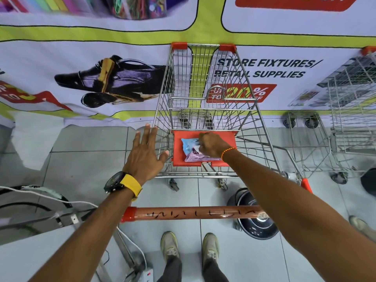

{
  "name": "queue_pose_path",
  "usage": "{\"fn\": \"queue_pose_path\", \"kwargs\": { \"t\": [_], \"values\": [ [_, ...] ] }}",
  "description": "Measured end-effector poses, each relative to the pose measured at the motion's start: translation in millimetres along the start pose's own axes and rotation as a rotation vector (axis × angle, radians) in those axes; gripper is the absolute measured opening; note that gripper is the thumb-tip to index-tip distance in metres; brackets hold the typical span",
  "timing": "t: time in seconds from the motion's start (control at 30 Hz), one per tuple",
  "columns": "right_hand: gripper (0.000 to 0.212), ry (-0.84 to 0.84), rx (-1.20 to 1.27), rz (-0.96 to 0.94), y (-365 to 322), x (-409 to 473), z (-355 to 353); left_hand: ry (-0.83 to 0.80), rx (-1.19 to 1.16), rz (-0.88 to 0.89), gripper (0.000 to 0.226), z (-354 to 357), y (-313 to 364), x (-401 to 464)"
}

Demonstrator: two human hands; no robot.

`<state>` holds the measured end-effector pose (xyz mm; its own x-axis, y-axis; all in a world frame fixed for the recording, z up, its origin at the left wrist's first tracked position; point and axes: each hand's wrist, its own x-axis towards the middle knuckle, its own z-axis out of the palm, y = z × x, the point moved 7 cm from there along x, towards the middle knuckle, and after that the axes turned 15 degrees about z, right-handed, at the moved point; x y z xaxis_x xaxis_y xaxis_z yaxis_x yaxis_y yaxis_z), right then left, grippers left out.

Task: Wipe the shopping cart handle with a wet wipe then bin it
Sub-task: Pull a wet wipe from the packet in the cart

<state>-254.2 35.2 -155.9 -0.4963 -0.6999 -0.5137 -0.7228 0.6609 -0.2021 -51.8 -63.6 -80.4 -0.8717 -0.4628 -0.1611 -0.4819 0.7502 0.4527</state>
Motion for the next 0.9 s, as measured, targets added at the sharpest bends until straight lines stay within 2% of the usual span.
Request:
{"fn": "queue_pose_path", "kwargs": {
  "t": [0.2, 0.33, 0.5, 0.73, 0.9],
  "values": [
    [0.021, 0.055, -0.076, -0.039, -6, -5, 2, -0.012, -0.003, 0.005, 0.087, 1, 3, -1],
    [0.017, 0.067, -0.012, -0.046, -3, -6, 1, -0.023, -0.013, 0.01, 0.087, 3, 4, -2],
    [0.022, 0.007, 0.034, -0.026, 7, -9, 3, -0.014, -0.027, 0.011, 0.087, 4, 7, -4],
    [0.027, 0.017, 0.126, 0.002, 13, -10, -2, -0.016, -0.033, 0.005, 0.089, 7, 9, -5],
    [0.015, 0.024, 0.107, -0.036, 5, -14, -3, -0.025, -0.019, 0.013, 0.09, 8, 10, -6]
  ]
}}
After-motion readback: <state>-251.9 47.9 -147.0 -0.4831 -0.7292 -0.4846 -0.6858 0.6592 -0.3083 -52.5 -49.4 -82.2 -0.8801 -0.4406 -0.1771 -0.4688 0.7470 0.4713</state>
